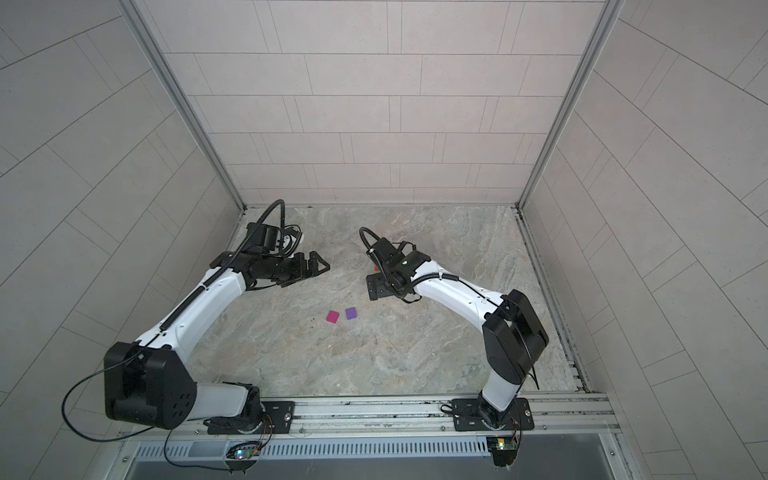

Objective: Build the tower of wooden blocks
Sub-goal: 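Move the right gripper down toward the purple cube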

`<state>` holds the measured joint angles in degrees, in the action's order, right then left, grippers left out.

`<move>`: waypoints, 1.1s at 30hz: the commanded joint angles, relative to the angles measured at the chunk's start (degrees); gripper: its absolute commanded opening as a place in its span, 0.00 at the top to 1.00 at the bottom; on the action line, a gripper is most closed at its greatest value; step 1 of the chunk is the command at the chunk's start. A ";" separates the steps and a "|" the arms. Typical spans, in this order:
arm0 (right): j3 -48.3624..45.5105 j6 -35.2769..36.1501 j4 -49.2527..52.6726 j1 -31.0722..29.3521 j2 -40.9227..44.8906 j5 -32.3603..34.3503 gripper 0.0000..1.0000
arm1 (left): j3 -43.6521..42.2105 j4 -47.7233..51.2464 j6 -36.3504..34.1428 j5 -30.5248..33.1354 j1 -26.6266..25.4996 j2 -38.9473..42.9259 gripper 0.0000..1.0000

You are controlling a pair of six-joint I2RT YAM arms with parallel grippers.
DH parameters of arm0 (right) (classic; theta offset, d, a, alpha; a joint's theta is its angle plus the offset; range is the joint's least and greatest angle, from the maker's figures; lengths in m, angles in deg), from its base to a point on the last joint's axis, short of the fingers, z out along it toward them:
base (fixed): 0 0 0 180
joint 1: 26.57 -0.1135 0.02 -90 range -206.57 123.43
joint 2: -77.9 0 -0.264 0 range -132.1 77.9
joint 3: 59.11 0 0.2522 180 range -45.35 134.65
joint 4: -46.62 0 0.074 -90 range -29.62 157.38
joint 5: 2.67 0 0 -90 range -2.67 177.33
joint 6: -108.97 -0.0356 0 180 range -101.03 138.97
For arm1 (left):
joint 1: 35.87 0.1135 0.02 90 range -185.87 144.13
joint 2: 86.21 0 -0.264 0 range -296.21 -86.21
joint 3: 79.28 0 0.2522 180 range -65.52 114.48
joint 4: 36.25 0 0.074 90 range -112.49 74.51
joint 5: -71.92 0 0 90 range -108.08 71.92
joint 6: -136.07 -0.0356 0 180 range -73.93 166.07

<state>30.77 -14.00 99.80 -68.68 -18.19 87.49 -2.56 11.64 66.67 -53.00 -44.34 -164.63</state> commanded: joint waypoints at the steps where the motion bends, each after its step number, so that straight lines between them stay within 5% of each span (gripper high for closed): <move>1: -1.64 0.01 -1.40 -2.27 0.03 2.63 0.10 | -0.56 0.05 0.08 -0.24 0.45 1.27 0.00; 13: -0.12 -2.71 -6.06 -9.28 -9.07 2.32 0.30 | -0.39 1.05 -0.18 1.39 1.31 0.98 0.00; 33: 8.49 -5.00 -8.92 -11.36 -19.88 -0.67 0.49 | -0.38 0.94 0.39 0.96 3.02 1.07 0.00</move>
<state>37.96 -17.80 90.42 -79.54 -36.72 86.62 -2.56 11.75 66.93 -52.24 -41.72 -164.63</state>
